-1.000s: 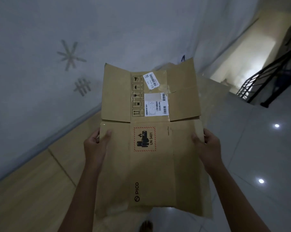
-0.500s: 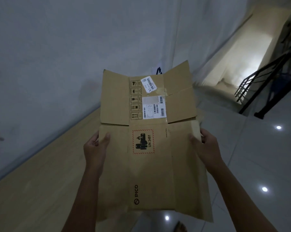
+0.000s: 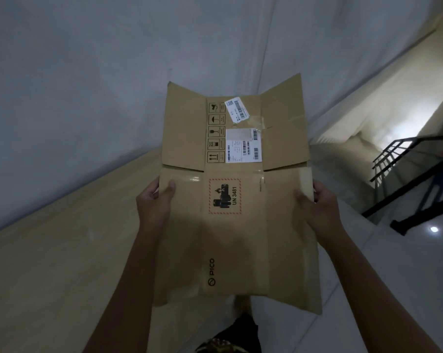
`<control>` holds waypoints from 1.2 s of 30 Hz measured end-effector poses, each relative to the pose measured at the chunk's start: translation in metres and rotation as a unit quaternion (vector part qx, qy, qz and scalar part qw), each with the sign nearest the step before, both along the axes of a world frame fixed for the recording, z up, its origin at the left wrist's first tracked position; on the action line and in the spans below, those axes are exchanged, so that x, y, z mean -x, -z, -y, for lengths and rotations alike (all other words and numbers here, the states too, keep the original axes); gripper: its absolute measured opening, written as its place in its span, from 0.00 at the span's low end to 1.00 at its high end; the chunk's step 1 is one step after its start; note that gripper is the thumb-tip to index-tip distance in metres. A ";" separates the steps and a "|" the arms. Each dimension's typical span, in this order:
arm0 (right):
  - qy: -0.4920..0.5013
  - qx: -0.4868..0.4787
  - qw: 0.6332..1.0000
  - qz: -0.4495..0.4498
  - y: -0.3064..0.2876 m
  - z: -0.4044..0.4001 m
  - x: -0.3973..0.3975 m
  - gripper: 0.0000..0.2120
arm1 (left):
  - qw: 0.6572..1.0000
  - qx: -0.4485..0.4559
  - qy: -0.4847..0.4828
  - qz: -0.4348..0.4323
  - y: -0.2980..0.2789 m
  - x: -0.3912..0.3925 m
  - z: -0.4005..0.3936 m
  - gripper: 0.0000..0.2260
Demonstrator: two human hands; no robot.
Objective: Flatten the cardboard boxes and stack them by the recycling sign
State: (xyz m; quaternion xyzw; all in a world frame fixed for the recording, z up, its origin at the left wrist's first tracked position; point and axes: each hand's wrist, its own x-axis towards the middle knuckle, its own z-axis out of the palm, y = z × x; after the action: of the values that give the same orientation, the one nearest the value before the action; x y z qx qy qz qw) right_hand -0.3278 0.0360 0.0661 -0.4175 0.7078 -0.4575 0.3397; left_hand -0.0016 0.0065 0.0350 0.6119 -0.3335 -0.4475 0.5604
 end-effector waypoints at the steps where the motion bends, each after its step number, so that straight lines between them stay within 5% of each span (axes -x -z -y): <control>1: -0.002 0.000 1.000 0.003 -0.001 0.026 0.018 0.14 | 1.000 0.004 0.003 0.001 0.005 0.019 0.025 0.11; 10: -0.046 -0.019 0.998 -0.041 -0.011 0.215 0.148 0.11 | 0.996 -0.002 -0.079 -0.034 0.027 0.161 0.171 0.07; 15: -0.120 -0.024 0.988 -0.096 0.029 0.335 0.218 0.05 | 0.996 -0.030 -0.079 0.015 0.053 0.232 0.234 0.07; 22: -0.253 -0.108 0.955 -0.115 0.128 0.481 0.284 0.05 | 0.975 -0.114 -0.186 0.041 0.111 0.316 0.293 0.07; 25: -0.304 -0.160 0.931 -0.121 0.166 0.507 0.290 0.10 | 0.962 -0.160 -0.219 0.043 0.141 0.326 0.295 0.05; 30: -0.357 -0.252 0.896 -0.081 0.255 0.525 0.282 0.10 | 0.943 -0.231 -0.236 0.035 0.221 0.314 0.287 0.15; 32: -0.368 -0.267 0.888 -0.070 0.299 0.529 0.274 0.09 | 0.929 -0.260 -0.263 0.003 0.262 0.307 0.280 0.10; 34: -0.370 -0.265 0.887 -0.076 0.344 0.528 0.267 0.09 | 0.908 -0.291 -0.296 0.052 0.305 0.297 0.274 0.05; 36: -0.376 -0.255 0.886 -0.092 0.394 0.526 0.261 0.05 | 0.888 -0.324 -0.319 0.074 0.356 0.289 0.272 0.10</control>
State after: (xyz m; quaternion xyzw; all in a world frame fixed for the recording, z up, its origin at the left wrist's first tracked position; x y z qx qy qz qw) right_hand -0.5886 -0.4897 -0.3283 -0.5918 0.6182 -0.0586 0.5140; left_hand -0.2911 -0.2660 -0.3213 0.8643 0.0026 -0.2810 0.4172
